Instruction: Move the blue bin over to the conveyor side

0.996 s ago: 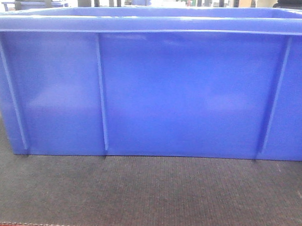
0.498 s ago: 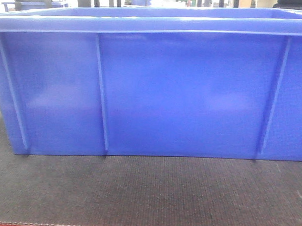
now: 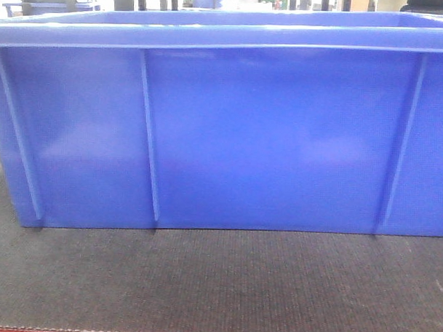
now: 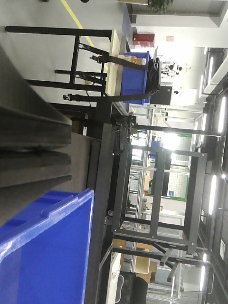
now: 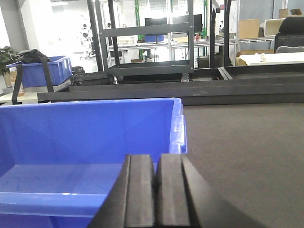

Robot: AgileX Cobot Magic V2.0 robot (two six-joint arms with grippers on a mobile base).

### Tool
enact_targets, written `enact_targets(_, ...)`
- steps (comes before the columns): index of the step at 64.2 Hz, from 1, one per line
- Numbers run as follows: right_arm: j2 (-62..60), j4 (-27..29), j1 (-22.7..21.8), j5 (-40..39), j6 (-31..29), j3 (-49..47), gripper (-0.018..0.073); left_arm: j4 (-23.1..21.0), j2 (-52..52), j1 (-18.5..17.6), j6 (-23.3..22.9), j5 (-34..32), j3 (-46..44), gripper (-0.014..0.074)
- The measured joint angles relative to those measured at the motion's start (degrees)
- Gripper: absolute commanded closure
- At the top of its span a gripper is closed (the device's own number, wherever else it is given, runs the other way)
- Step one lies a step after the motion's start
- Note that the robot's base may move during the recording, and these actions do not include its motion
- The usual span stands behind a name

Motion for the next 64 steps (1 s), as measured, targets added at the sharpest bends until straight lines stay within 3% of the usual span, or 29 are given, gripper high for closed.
enact_targets(31, -0.1, 0.0, 0.0, -0.6, 0.0, 1.1, 0.0648, 0.0, -0.1, 0.0, 0.0, 0.0, 0.0, 0.0596)
enact_targets(38, -2.2, 0.0, -1.8, -1.0, 0.0, 3.7, 0.0648, 0.0, -0.1, 0.0, 0.0, 0.0, 0.0, 0.0596)
enact_targets(51, -4.9, 3.7, -6.9, -3.0, -8.4, 11.2, 0.0648, 0.0, -0.1, 0.0, 0.0, -0.2, 0.0, 0.0596)
enact_targets(64, -4.9, 4.8, -7.2, -10.7, -9.6, 18.8, 0.0648, 0.0, -0.1, 0.0, 0.0, -0.2, 0.0, 0.0596)
